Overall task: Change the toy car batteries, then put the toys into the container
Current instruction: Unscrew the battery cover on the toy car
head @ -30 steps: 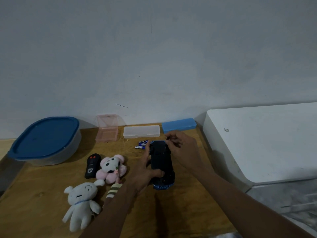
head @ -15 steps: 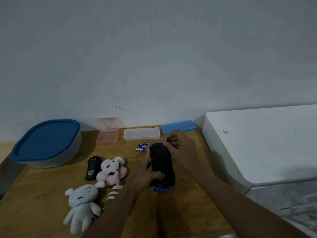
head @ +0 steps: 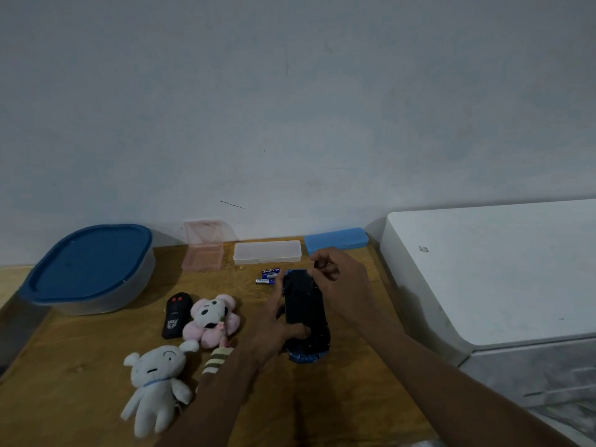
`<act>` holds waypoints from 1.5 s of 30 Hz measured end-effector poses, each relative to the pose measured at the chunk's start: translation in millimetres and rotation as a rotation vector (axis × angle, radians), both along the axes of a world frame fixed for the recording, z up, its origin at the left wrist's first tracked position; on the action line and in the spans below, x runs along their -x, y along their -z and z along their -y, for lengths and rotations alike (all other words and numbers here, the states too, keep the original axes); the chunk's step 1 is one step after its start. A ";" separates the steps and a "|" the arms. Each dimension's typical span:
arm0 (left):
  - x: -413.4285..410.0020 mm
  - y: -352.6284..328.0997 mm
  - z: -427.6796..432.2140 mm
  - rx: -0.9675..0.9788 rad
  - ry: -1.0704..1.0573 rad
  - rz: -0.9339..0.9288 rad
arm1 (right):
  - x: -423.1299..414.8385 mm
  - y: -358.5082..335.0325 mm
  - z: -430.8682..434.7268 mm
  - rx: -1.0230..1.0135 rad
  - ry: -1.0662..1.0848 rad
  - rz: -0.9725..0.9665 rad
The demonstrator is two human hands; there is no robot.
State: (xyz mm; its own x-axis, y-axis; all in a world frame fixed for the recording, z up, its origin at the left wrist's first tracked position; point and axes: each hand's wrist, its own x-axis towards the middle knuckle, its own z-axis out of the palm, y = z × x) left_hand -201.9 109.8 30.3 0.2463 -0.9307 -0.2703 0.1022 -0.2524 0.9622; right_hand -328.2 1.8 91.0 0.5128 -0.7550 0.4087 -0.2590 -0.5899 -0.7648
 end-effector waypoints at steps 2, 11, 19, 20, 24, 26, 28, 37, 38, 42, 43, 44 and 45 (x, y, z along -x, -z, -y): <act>0.4 0.6 -1.0 0.000 -0.003 -0.011 | -0.5 0.2 -0.2 -0.003 0.000 -0.006; 2.8 -0.2 -3.0 0.006 -0.008 -0.067 | -0.1 -1.5 -1.2 -0.043 -0.012 -0.023; 8.0 -1.4 -4.8 0.018 -0.001 -0.060 | 1.8 1.9 -4.8 -0.052 0.011 -0.046; 9.6 -1.5 -5.8 0.017 0.003 -0.058 | 2.7 2.2 -5.0 -0.058 0.013 -0.051; 16.4 4.9 -10.0 -0.013 0.002 -0.096 | 10.3 3.9 -8.0 -0.125 -0.030 -0.125; 21.7 10.0 -11.8 -0.042 0.018 -0.112 | 15.4 9.2 -9.1 -0.136 -0.008 -0.148; 29.4 15.6 -13.9 -0.069 0.031 -0.146 | 21.1 19.0 -8.7 -0.157 0.032 -0.179; 73.5 32.3 -14.1 -0.143 0.012 -0.198 | 72.6 43.8 4.0 -0.432 0.220 -0.175; 77.0 34.5 -12.9 -0.147 0.008 -0.203 | 81.9 46.9 6.5 -0.451 0.227 -0.225; 91.0 40.8 -8.3 -0.150 -0.013 -0.230 | 117.7 69.6 8.4 -0.517 0.248 -0.445; 94.6 42.0 -7.5 -0.153 -0.020 -0.239 | 124.8 75.2 6.8 -0.532 0.244 -0.494; 97.6 41.7 -6.9 -0.149 -0.024 -0.244 | 130.3 80.3 4.5 -0.538 0.232 -0.539; 100.0 42.0 -6.3 -0.147 -0.029 -0.248 | 134.8 85.3 2.6 -0.530 0.213 -0.583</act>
State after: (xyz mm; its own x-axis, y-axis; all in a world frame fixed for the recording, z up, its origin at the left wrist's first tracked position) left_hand -301.9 116.1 -11.8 0.1814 -0.8708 -0.4569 0.3392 -0.3807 0.8603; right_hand -463.0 -0.8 5.7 0.3560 -0.8784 -0.3188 -0.7675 -0.0802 -0.6360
